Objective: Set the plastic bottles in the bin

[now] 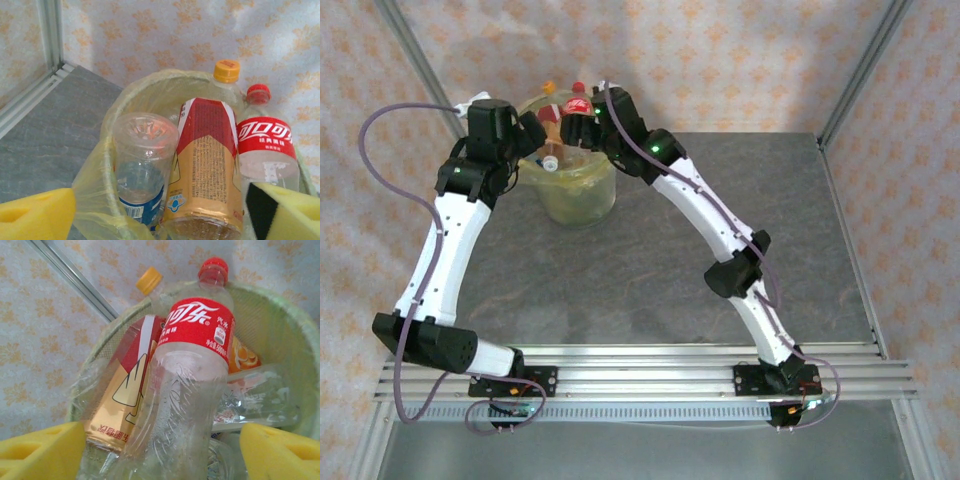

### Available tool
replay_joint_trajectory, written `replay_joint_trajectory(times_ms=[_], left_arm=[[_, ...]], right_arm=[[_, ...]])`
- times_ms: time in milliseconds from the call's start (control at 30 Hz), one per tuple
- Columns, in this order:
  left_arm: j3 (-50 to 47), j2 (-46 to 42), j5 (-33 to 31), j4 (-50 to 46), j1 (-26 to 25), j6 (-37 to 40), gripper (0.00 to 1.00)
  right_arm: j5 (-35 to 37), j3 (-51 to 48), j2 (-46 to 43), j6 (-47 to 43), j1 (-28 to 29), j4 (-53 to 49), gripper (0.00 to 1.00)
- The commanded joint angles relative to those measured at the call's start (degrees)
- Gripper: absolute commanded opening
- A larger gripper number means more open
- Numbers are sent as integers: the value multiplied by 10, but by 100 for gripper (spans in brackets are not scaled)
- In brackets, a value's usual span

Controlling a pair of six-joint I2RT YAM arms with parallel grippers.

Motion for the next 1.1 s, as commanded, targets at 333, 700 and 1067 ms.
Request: replay_joint_trajectory(times_ms=[333, 700, 1067], left_arm=[[-12, 37, 86, 39, 5, -35, 57], [-7, 62, 98, 47, 4, -44, 54], [3, 52, 91, 41, 4, -37, 55]], right_arm=[[-50, 16, 1, -44, 1, -2, 45], [-77, 14, 47, -70, 1, -37, 35], [-82, -3, 43, -84, 1, -60, 30]])
